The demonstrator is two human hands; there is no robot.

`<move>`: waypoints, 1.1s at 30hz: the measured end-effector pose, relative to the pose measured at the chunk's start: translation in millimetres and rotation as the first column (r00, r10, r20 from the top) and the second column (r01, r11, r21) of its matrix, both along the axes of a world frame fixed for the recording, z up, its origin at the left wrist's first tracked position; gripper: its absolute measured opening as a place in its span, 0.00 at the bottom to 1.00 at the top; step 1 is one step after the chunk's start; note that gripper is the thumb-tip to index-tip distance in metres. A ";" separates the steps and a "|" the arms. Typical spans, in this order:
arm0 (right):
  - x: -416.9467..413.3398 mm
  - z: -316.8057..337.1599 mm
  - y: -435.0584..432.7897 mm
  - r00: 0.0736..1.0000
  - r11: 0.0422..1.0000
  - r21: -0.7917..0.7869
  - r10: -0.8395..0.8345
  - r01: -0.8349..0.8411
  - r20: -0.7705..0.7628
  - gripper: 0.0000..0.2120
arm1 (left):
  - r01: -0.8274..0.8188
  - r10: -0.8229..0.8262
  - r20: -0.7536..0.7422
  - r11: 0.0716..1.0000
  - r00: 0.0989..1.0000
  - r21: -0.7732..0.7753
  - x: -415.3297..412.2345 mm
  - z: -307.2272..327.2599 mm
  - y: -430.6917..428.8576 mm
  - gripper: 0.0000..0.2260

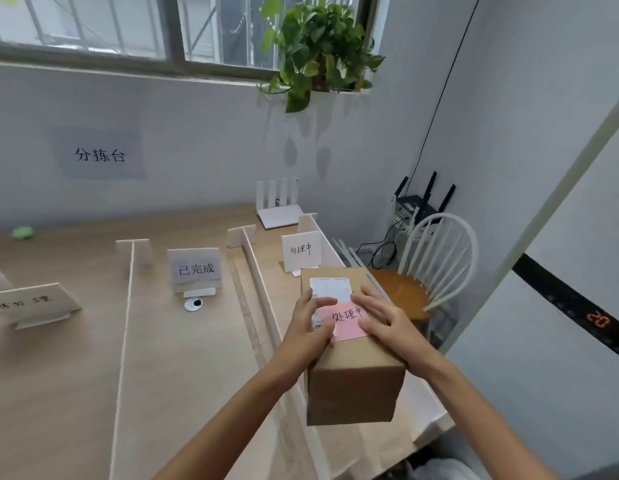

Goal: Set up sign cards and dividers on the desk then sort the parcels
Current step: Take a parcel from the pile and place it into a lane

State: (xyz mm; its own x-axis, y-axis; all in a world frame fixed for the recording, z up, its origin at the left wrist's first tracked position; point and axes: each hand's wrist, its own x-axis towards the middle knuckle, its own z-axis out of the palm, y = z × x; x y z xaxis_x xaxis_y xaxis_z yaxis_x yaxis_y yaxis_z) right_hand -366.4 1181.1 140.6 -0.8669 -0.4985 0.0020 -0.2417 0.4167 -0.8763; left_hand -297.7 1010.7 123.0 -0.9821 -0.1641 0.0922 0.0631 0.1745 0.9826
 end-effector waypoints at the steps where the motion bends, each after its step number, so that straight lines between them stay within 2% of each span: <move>1: -14.1 -4.6 -0.3 1.000 1.000 0.001 0.017 -0.017 0.023 0.20 | -0.017 0.017 0.018 1.000 1.000 -0.001 -12.6 -5.6 1.3 0.16; 8: -132.0 -50.1 -36.0 0.982 0.989 0.060 0.125 -0.134 0.141 0.20 | -0.127 0.131 0.124 0.991 0.984 -0.038 -117.3 -66.2 -19.9 0.15; 15: -253.7 -118.7 -115.1 0.952 0.955 0.139 0.231 -0.261 0.198 0.22 | -0.257 0.283 0.156 0.951 0.946 -0.170 -225.1 -135.0 -75.7 0.12; 21: -306.3 -184.1 -161.4 0.946 0.919 0.226 0.313 -0.323 0.079 0.24 | -0.267 0.324 0.124 0.902 0.938 -0.339 -277.7 -195.2 -111.9 0.14; 25: -324.7 -214.4 -179.5 0.950 0.924 0.236 0.312 -0.301 -0.011 0.25 | -0.223 0.337 0.174 0.854 0.925 -0.469 -296.7 -218.0 -126.0 0.17; 31: -343.0 -227.4 -199.8 0.926 0.890 0.332 0.363 -0.313 -0.101 0.23 | -0.104 0.393 0.254 0.693 0.884 -0.713 -315.8 -214.6 -141.0 0.22; 33: -344.3 -224.5 -199.9 0.913 0.855 0.429 0.383 -0.292 -0.141 0.23 | -0.091 0.397 0.247 0.664 0.884 -0.742 -316.3 -203.2 -140.3 0.21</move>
